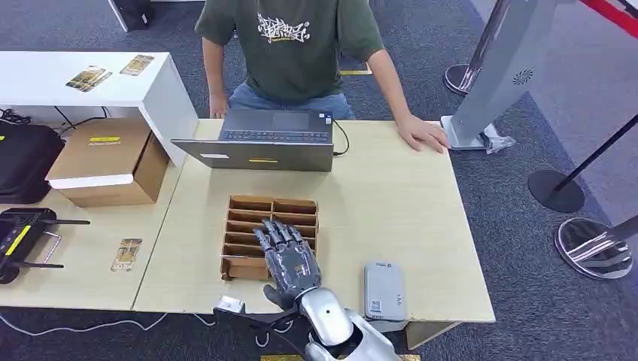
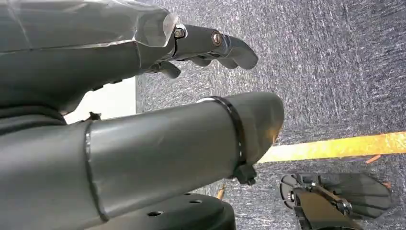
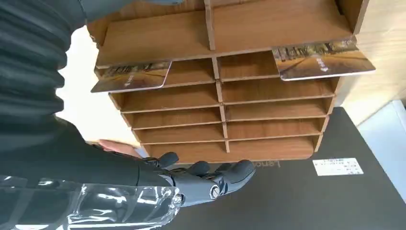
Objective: Pass the card to the sensor for recognition and then transmit it.
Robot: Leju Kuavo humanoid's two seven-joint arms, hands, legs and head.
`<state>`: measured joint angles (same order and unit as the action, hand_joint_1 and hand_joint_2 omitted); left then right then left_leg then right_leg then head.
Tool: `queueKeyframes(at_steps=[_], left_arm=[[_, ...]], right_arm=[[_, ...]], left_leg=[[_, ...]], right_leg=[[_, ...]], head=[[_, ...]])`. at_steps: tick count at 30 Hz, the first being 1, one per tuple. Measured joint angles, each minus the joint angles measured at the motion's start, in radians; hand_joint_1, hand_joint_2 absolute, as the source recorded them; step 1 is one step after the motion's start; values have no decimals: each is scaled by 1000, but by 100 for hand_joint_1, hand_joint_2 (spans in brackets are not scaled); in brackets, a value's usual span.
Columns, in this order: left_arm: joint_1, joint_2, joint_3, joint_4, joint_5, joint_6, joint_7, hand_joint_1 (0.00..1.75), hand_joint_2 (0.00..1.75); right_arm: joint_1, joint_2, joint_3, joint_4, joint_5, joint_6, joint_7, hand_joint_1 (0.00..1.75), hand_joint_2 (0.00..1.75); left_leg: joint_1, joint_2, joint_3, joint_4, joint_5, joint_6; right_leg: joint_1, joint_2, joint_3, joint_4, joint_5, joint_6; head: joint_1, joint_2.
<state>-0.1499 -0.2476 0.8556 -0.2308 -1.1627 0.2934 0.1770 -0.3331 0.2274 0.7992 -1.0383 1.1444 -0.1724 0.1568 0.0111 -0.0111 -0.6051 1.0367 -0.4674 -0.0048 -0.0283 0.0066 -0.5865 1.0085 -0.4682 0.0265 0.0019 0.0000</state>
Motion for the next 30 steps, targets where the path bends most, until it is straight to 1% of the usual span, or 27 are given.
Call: queueKeyframes(at_steps=[9,12,15,19,22,30], left_arm=[[1,0,0,0,14,3,-4,0,0],[2,1,0,0,18,5,-10,0,0],[2,1,0,0,32,10,-13,0,0],[3,0,0,0,39,11,-14,0,0],[3,0,0,0,42,11,-11,0,0],[3,1,0,0,42,10,-10,0,0]], right_arm=[[-14,12,2,41,-10,-9,5,0,175],[-17,12,4,48,5,-21,23,0,175],[-22,12,14,51,69,-47,77,0,175],[-27,12,29,53,111,-56,118,0,175],[-27,12,29,52,122,-55,131,0,175],[-27,12,29,52,123,-45,135,0,175]], left_leg=[[0,0,0,0,0,0],[0,0,0,0,0,0],[0,0,0,0,0,0],[0,0,0,0,0,0],[0,0,0,0,0,0],[0,0,0,0,0,0]], right_leg=[[0,0,0,0,0,0],[0,0,0,0,0,0],[0,0,0,0,0,0],[0,0,0,0,0,0],[0,0,0,0,0,0],[0,0,0,0,0,0]], head=[[0,0],[0,0],[0,0],[0,0],[0,0],[0,0]])
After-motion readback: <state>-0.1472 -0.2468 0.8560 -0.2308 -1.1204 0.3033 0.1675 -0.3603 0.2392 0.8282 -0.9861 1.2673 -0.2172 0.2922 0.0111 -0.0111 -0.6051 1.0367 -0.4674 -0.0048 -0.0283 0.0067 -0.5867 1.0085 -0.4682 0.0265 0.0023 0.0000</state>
